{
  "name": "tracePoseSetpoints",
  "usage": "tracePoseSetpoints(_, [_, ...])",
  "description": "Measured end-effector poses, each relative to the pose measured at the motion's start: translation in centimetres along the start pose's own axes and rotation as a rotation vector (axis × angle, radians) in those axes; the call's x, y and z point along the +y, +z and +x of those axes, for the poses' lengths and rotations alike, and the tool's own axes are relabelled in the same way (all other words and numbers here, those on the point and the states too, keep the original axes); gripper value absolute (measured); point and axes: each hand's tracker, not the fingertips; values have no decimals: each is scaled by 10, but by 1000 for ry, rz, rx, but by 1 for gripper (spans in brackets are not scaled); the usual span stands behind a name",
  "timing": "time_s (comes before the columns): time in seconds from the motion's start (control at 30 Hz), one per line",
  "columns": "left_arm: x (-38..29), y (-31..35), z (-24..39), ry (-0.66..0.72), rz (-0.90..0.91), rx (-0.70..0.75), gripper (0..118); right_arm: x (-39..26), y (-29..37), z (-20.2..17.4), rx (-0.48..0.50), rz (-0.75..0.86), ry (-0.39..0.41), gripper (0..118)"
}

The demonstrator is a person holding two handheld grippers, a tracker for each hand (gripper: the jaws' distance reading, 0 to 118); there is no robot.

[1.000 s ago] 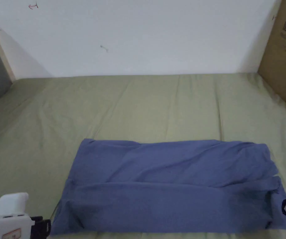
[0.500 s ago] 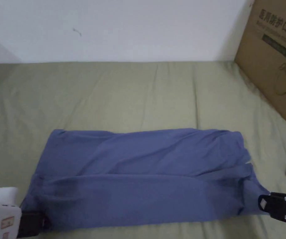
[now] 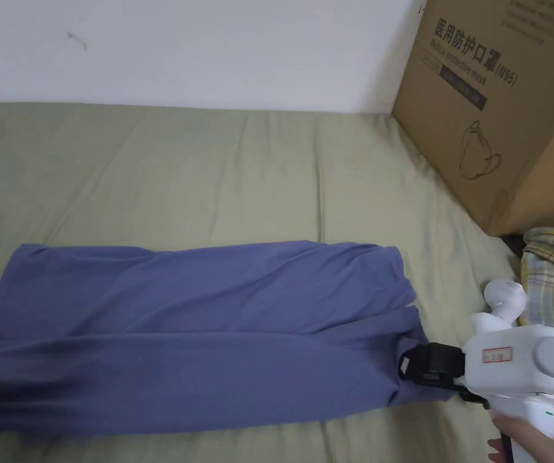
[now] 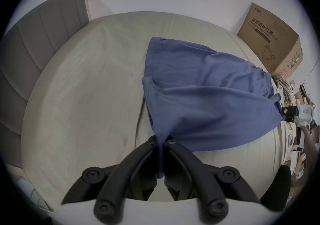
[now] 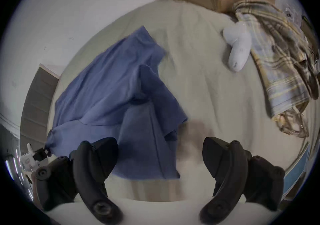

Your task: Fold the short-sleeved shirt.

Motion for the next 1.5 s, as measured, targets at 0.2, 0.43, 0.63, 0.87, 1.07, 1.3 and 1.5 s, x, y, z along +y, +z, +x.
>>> tracePoseSetpoints(0.2, [1,0,-1,29,-9,-12,4,-5,14,-3,6,47,107,7])
tracePoseSetpoints(0.43, [-1,28,-7,22,-19,-47,4,-19,62,4,-29,7,170,7])
tracePoseSetpoints(0.63, [-52,74,-15,-9,-103,-106,4,-77,111,29,-18,-40,182,7])
tracePoseSetpoints(0.87, [-100,73,-15,35,-129,-124,24,-114,103,40,-74,-49,183,24])
tracePoseSetpoints(1.07, [-86,98,-18,60,-26,-121,113,-100,129,14,-126,75,233,97])
tracePoseSetpoints(1.3, [-57,113,3,21,55,-88,89,-75,145,-49,-63,196,306,90])
tracePoseSetpoints(1.5, [-20,95,15,4,92,-111,0,-47,126,-93,-20,272,382,1])
